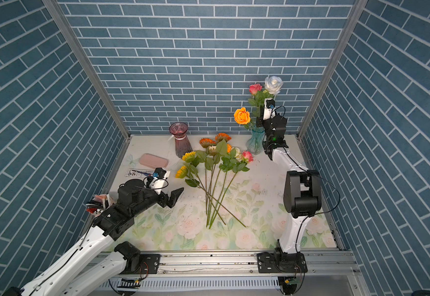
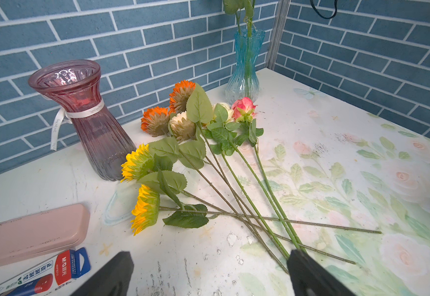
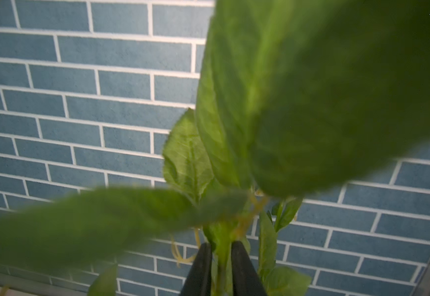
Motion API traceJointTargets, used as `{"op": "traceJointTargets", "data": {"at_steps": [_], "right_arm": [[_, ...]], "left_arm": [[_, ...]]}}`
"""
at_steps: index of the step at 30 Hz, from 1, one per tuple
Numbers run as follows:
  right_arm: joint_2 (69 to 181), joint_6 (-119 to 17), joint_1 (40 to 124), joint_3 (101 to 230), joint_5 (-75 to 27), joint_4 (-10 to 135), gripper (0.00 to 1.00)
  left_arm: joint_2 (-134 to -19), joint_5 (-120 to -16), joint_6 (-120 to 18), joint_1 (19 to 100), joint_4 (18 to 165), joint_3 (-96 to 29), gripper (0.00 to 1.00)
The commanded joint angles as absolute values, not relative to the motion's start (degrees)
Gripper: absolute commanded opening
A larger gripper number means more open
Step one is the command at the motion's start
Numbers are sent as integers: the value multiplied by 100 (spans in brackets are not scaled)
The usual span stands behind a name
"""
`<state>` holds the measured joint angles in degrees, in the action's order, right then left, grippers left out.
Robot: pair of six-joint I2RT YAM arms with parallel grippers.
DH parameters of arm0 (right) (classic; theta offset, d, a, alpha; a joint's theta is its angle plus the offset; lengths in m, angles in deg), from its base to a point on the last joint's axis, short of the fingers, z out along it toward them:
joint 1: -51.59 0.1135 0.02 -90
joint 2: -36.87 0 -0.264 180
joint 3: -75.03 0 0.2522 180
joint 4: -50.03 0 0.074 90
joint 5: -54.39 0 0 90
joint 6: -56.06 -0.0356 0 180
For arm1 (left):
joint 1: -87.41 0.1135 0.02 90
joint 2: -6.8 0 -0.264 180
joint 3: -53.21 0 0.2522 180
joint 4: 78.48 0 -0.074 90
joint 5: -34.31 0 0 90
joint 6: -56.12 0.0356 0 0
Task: Arrange the flowers in different vases according to their variety
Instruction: Insert the flower into the vase, then pick up the flower at the center of the board.
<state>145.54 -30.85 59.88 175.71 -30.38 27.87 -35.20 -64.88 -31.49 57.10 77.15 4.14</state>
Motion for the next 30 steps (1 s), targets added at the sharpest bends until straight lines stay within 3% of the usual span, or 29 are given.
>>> {"op": "traceJointTargets", "data": {"at_steps": [1, 9, 15, 24, 30], "right_arm": [[14315, -2730, 6006, 17958, -3227, 4240, 19], [13971, -2243, 6002, 17862, -3171, 5858, 18], [13387, -1831, 5998, 17232, -2876, 6267, 18], [11522, -1743, 6020, 15511, -2287, 5845, 19], [10148, -1950, 6099, 14487, -2041, 5895, 19]], "left_arm": [[-3484, -6483, -3106, 5695, 7788, 413, 100], [-3486, -6491, -3157, 5695, 7747, 350, 100], [-3588, -6200, -3314, 5698, 7588, 171, 100], [-4415, -6374, -4285, 5682, 6879, -1005, 96], [-5459, -6563, -5081, 5350, 7216, -1279, 91]]}}
